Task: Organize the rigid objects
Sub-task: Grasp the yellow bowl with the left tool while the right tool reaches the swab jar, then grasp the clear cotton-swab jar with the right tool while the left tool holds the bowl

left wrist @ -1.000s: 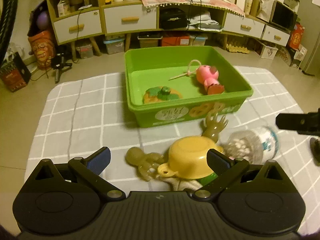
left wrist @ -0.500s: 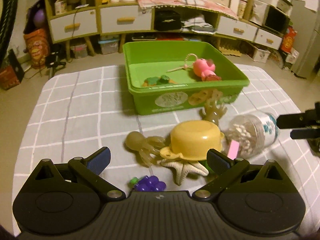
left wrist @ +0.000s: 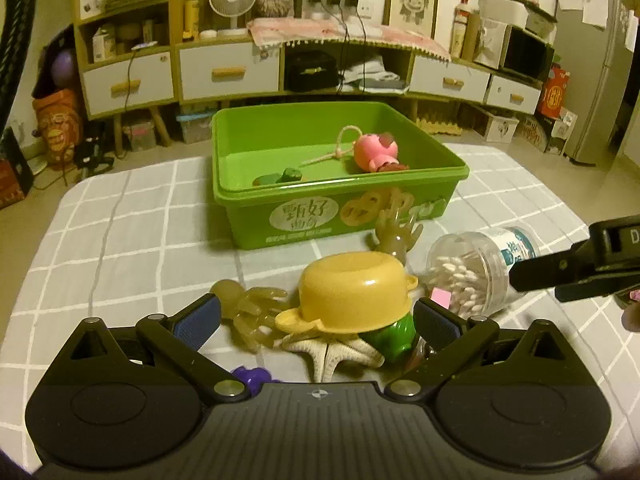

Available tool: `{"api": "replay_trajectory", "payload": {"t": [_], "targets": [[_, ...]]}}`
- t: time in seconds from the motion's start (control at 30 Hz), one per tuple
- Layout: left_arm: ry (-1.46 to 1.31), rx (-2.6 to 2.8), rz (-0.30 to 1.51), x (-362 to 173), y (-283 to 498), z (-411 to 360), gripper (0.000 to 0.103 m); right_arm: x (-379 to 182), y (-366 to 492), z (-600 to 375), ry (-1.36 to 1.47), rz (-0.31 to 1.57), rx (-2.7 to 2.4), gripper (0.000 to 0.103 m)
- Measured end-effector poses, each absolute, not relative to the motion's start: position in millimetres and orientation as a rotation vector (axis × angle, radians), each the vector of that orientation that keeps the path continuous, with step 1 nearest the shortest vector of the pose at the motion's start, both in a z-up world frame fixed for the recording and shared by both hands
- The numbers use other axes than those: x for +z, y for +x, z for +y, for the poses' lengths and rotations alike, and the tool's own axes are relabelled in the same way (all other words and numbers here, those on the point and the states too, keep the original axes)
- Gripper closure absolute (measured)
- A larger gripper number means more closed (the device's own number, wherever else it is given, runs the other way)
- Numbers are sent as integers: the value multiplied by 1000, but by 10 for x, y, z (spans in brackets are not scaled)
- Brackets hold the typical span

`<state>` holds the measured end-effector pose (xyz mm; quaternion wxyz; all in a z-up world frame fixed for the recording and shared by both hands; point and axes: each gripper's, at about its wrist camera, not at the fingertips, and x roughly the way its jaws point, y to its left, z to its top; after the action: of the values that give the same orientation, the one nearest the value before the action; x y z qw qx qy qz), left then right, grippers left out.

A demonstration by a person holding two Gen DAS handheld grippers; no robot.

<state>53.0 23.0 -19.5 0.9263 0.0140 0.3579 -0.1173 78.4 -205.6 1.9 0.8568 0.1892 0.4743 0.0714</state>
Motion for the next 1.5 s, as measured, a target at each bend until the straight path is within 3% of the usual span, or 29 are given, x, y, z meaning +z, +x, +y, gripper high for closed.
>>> {"api": "replay_trajectory", "payload": {"t": [0.63, 1.5], "targets": [[-48, -341, 711, -309, 719, 95, 5, -106, 922, -2059, 527, 988, 121, 21], [-155, -310, 775, -424, 808, 216, 23, -290, 1040, -1896, 425, 1002, 81, 21]]}}
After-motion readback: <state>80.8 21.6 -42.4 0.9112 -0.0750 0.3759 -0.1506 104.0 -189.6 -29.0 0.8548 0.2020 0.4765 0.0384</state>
